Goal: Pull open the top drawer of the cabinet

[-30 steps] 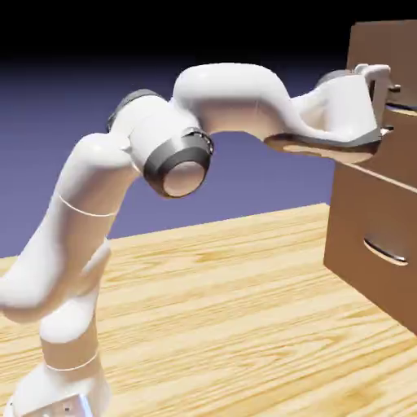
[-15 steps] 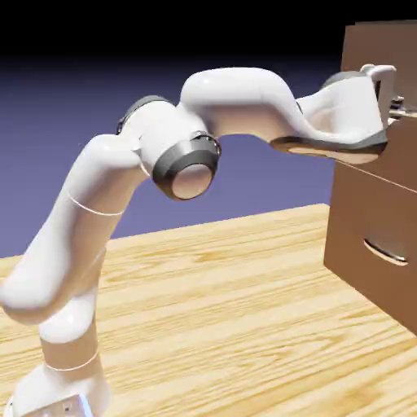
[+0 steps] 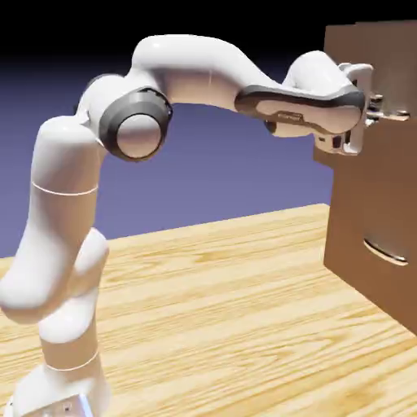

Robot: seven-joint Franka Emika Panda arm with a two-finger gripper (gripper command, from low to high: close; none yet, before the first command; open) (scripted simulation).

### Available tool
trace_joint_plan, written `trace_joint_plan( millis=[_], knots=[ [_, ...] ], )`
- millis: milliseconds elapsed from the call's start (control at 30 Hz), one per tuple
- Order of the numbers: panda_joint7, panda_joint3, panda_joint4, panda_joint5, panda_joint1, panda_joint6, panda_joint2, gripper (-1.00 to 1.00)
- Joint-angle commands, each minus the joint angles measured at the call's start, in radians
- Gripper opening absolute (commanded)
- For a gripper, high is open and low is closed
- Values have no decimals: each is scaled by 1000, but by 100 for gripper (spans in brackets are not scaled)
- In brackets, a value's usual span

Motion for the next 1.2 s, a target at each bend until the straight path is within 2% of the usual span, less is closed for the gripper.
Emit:
trace_joint_plan(
  millis=[0,400,767,933,1067,1167],
  knots=[
    [-21,36,-7,10,-39,-4,-6,-100],
    [-417,464,-61,152,-338,-115,-204,-100],
    [-894,717,-78,236,-364,-298,-569,-100],
    [-1088,824,-152,261,-384,-406,-750,-100],
    [-1096,913,-297,270,-498,-459,-782,-100],
    [-995,932,-362,272,-590,-431,-696,-100]
  ],
)
